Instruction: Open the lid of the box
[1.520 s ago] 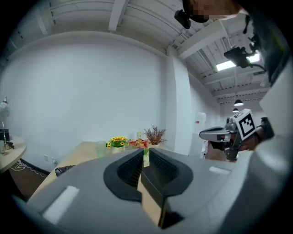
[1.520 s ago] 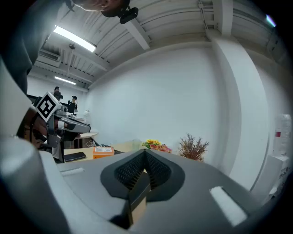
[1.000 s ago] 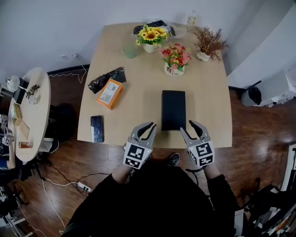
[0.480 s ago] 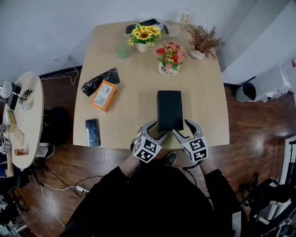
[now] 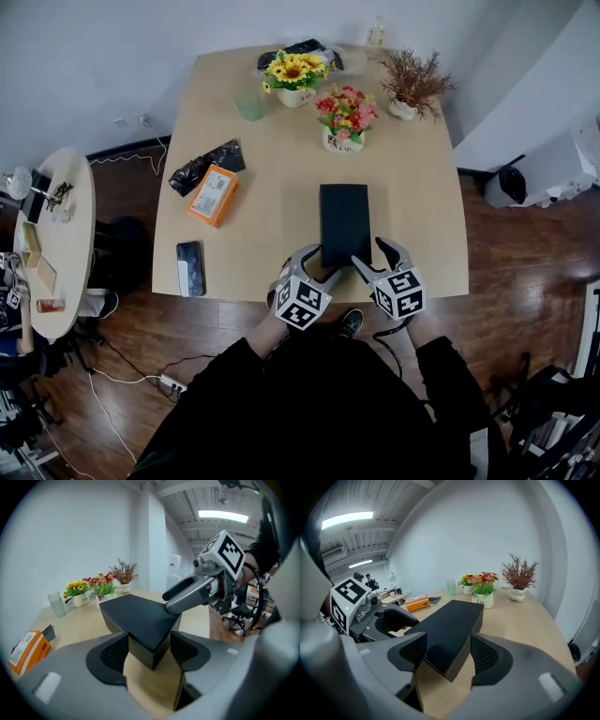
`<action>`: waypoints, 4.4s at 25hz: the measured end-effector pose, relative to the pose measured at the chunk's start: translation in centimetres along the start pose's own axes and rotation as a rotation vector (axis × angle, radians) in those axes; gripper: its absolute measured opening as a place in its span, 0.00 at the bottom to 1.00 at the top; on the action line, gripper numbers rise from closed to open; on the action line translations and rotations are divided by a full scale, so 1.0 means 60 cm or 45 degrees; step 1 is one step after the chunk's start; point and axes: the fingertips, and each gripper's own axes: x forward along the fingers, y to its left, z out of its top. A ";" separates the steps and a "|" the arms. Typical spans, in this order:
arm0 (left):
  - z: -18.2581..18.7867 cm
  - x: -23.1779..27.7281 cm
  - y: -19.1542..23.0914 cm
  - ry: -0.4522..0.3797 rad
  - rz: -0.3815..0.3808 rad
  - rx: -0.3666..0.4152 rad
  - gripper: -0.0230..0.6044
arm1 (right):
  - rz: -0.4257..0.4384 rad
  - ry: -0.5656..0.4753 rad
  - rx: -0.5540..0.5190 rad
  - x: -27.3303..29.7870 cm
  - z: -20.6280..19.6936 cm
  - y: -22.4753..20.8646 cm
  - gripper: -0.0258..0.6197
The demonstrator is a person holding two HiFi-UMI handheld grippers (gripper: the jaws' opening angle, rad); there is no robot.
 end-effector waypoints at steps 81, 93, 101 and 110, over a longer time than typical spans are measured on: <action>0.014 -0.021 0.022 -0.056 0.048 -0.211 0.22 | 0.219 -0.405 0.380 -0.141 0.066 0.012 0.10; 0.011 -0.018 0.021 -0.007 0.094 -0.196 0.21 | -0.019 -0.342 0.657 -0.152 -0.063 -0.118 0.10; 0.043 -0.075 0.043 -0.063 0.182 -0.212 0.21 | -0.318 -0.195 0.604 -0.184 -0.106 -0.174 0.05; 0.233 -0.239 0.098 -0.487 0.415 -0.211 0.20 | -0.353 -0.642 0.132 -0.288 0.190 -0.154 0.04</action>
